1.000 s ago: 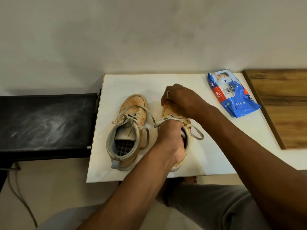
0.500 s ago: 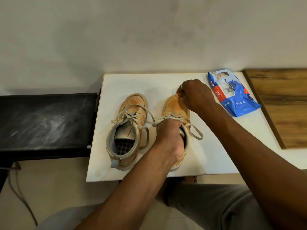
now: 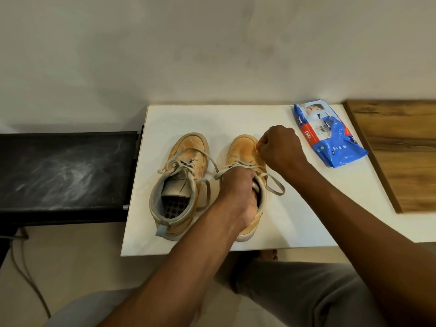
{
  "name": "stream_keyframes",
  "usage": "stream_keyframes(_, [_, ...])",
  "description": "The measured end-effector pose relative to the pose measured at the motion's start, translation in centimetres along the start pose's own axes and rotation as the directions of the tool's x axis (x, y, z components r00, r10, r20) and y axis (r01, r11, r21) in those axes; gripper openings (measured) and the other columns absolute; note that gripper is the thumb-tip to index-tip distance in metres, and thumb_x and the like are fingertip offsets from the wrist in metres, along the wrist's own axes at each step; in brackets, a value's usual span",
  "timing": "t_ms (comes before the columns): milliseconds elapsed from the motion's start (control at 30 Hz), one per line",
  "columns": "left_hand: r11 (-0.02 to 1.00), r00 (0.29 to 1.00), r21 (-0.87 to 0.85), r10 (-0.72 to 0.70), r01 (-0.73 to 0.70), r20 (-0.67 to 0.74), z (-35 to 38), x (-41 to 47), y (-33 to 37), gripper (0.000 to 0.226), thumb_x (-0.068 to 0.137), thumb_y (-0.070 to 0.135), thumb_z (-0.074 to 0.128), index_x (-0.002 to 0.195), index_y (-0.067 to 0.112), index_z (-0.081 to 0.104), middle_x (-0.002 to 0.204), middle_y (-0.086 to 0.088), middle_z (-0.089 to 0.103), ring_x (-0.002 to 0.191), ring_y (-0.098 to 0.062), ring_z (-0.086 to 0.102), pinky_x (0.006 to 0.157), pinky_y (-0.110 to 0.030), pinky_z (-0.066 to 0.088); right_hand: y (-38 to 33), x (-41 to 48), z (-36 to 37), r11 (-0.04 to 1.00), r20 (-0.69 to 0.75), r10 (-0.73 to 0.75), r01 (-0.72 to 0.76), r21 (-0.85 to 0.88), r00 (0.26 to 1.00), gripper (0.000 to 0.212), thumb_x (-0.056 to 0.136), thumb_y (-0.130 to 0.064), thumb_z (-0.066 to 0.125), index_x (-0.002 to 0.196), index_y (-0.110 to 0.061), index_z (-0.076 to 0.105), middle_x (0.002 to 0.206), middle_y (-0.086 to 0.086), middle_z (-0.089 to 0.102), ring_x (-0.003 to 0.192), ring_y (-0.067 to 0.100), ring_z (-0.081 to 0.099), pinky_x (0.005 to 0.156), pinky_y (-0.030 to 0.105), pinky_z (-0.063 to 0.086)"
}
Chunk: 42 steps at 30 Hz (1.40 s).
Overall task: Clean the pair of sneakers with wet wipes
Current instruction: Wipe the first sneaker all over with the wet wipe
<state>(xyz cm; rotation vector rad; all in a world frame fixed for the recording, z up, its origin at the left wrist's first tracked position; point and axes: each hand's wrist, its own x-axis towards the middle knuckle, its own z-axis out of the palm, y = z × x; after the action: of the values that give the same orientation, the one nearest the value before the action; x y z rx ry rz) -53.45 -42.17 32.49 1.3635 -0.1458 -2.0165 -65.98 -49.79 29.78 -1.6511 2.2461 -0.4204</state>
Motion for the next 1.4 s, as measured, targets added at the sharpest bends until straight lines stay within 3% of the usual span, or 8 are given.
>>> stream_keyframes(233, [0.999, 1.0, 0.032, -0.014, 0.014, 0.006, 0.1, -0.4, 0.2, 0.027, 0.092, 0.004, 0.041, 0.107, 0.009, 0.063, 0.092, -0.012, 0.064, 0.079, -0.022, 0.06, 0.077, -0.031, 0.053, -1.6, 1.1, 0.2, 0.986, -0.03, -0.168, 0.168, -0.009, 0.985, 0.014, 0.088, -0.012, 0.063, 0.099, -0.012, 0.072, 0.097, 0.006, 0.071, 0.084, 0.02, 0.064, 0.081, 0.035, 0.056])
stream_keyframes(467, [0.999, 1.0, 0.028, -0.021, 0.021, -0.012, 0.3, -0.5, 0.1, 0.023, 0.092, 0.004, 0.041, 0.099, 0.01, 0.062, 0.091, -0.012, 0.063, 0.078, -0.021, 0.06, 0.084, -0.032, 0.053, -2.2, 1.6, -0.6, 0.847, 0.114, -0.505, 0.517, -0.121, 0.855, 0.021, 0.093, -0.008, 0.055, 0.105, -0.01, 0.072, 0.104, 0.007, 0.065, 0.098, 0.023, 0.056, 0.085, 0.043, 0.052])
stream_keyframes(633, [1.0, 1.0, 0.003, 0.002, -0.002, -0.021, 0.4, -0.7, 0.0, 0.023, 0.091, 0.002, 0.041, 0.095, 0.011, 0.062, 0.088, -0.011, 0.062, 0.079, -0.022, 0.06, 0.085, -0.032, 0.052, -2.1, 1.7, -1.0, 0.79, 0.14, -0.586, 0.601, -0.124, 0.798, 0.021, 0.091, -0.007, 0.055, 0.101, -0.013, 0.071, 0.102, 0.004, 0.064, 0.096, 0.02, 0.053, 0.078, 0.045, 0.053])
stream_keyframes(800, [1.0, 1.0, -0.008, -0.003, 0.003, -0.016, 0.2, -0.4, -0.1, 0.025, 0.091, 0.003, 0.043, 0.105, 0.009, 0.062, 0.094, -0.012, 0.064, 0.085, -0.024, 0.062, 0.091, -0.034, 0.053, -2.7, 0.9, -1.0, 0.715, 0.207, -0.663, 0.69, -0.11, 0.72, 0.022, 0.088, -0.007, 0.054, 0.096, -0.018, 0.072, 0.102, -0.003, 0.062, 0.092, 0.014, 0.049, 0.073, 0.042, 0.052])
stream_keyframes(1000, [0.999, 1.0, -0.043, 0.012, -0.012, 0.0, 0.0, -0.2, 0.0, 0.025, 0.092, 0.006, 0.046, 0.109, 0.012, 0.063, 0.102, -0.014, 0.067, 0.093, -0.026, 0.064, 0.092, -0.036, 0.053, -4.1, -0.9, -2.5, 0.639, 0.342, -0.691, 0.759, -0.124, 0.637, 0.016, 0.092, -0.013, 0.06, 0.101, -0.015, 0.073, 0.094, -0.01, 0.053, 0.093, 0.015, 0.048, 0.079, 0.038, 0.05])
stream_keyframes(1100, [0.998, 1.0, -0.058, 0.023, -0.023, 0.01, 0.0, 0.0, -0.1, 0.027, 0.092, 0.004, 0.045, 0.11, 0.011, 0.064, 0.101, -0.014, 0.066, 0.09, -0.026, 0.063, 0.09, -0.035, 0.054, -4.0, -1.0, -2.0, 0.637, 0.292, -0.698, 0.753, -0.164, 0.654, 0.018, 0.089, -0.011, 0.061, 0.099, -0.019, 0.073, 0.098, -0.006, 0.062, 0.093, 0.016, 0.048, 0.072, 0.039, 0.049])
stream_keyframes(1167, [0.998, 0.999, -0.058, 0.032, -0.031, 0.012, 0.0, 0.1, -0.2, 0.029, 0.09, 0.002, 0.044, 0.11, 0.009, 0.064, 0.097, -0.013, 0.066, 0.086, -0.025, 0.063, 0.087, -0.035, 0.055, -3.9, -0.5, -1.5, 0.667, 0.235, -0.668, 0.708, -0.233, 0.706, 0.025, 0.085, -0.009, 0.06, 0.099, -0.023, 0.073, 0.101, -0.005, 0.064, 0.094, 0.017, 0.048, 0.07, 0.038, 0.047])
stream_keyframes(1400, [0.997, 1.0, -0.068, 0.029, -0.03, -0.009, 0.0, 0.2, -0.1, 0.029, 0.089, -0.001, 0.043, 0.109, 0.007, 0.063, 0.097, -0.014, 0.066, 0.089, -0.027, 0.065, 0.089, -0.036, 0.054, -2.8, 0.4, -0.8, 0.841, 0.038, -0.473, 0.463, -0.28, 0.88, 0.022, 0.089, -0.012, 0.06, 0.106, -0.018, 0.072, 0.105, 0.004, 0.066, 0.101, 0.025, 0.056, 0.083, 0.044, 0.053])
